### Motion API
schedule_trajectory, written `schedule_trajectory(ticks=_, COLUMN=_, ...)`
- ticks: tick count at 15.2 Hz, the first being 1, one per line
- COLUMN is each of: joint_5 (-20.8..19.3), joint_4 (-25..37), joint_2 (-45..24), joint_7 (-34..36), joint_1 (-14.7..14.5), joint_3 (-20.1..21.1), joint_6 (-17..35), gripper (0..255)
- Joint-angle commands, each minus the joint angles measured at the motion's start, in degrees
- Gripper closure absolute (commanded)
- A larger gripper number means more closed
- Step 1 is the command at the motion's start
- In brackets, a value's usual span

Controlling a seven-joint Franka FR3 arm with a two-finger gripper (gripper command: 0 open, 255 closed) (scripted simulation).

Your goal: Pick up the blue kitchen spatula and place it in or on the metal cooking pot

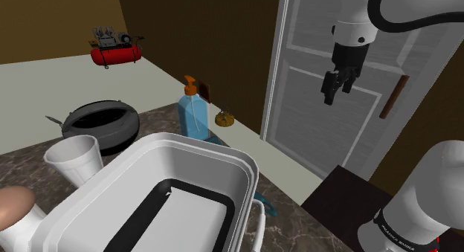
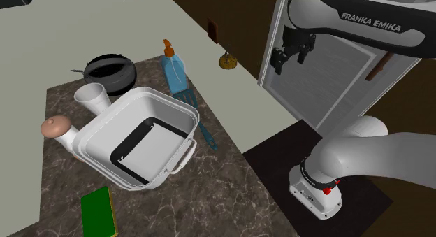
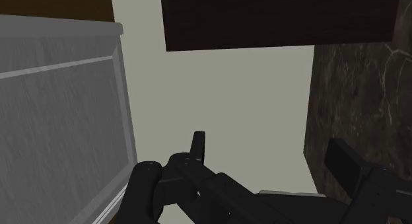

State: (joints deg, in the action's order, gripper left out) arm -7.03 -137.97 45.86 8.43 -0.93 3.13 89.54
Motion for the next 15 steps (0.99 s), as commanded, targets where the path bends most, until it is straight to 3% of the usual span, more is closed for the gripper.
schedule_trajectory(ticks=1, joint_5=0.0, joint_4=0.0, joint_2=0.0, joint_7=0.0, joint_1=0.0, joint_3=0.0, joint_6=0.0, gripper=0)
schedule_trajectory(ticks=15, joint_5=11.68, joint_4=-0.61, joint_2=-13.25, joint_7=14.49, joint_1=-6.28, joint_3=12.81, joint_6=14.4, gripper=0)
